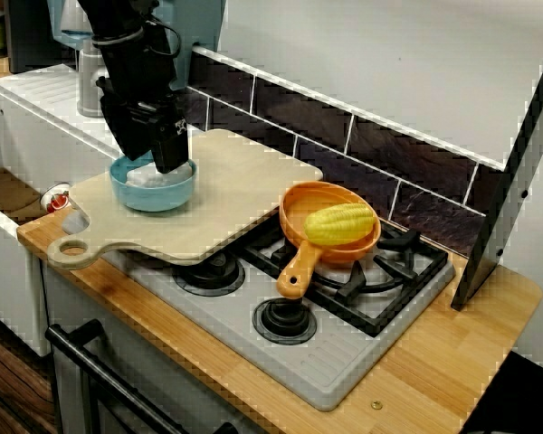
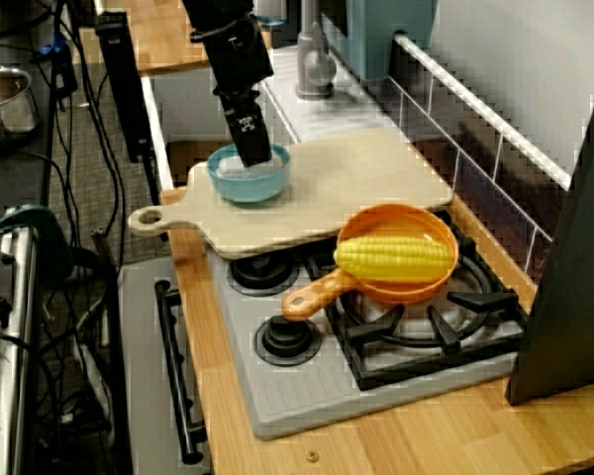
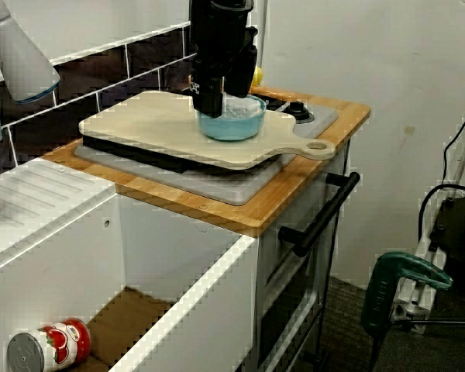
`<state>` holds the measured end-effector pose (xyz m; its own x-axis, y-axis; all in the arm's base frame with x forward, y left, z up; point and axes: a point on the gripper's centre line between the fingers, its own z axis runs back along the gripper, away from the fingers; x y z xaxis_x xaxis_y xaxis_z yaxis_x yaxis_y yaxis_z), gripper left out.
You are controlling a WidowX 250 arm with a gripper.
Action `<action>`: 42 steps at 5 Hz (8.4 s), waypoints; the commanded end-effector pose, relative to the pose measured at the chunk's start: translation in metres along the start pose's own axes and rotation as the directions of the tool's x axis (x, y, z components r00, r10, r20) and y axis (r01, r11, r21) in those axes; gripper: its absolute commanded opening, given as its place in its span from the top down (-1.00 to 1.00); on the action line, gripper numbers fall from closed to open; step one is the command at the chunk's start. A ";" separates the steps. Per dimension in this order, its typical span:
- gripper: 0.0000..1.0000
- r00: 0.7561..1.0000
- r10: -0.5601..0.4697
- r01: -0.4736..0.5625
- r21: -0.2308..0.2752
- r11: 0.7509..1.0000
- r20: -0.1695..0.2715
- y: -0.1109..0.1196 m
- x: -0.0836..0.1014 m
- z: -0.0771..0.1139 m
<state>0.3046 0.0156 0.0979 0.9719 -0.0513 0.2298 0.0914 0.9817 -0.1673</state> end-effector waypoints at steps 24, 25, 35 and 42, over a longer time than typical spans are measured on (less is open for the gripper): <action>1.00 0.996 -0.022 0.029 -0.074 0.997 0.091 -0.012 0.049 0.057; 1.00 0.992 -0.010 0.015 -0.041 0.999 0.125 -0.012 0.055 0.047; -1.00 0.986 0.012 -0.026 0.082 0.996 0.168 0.016 0.067 0.002; -1.00 0.988 0.033 -0.034 0.007 0.999 0.148 0.017 0.053 0.026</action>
<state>0.3490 0.0271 0.1043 0.9577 0.0173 0.2871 0.0397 0.9807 -0.1914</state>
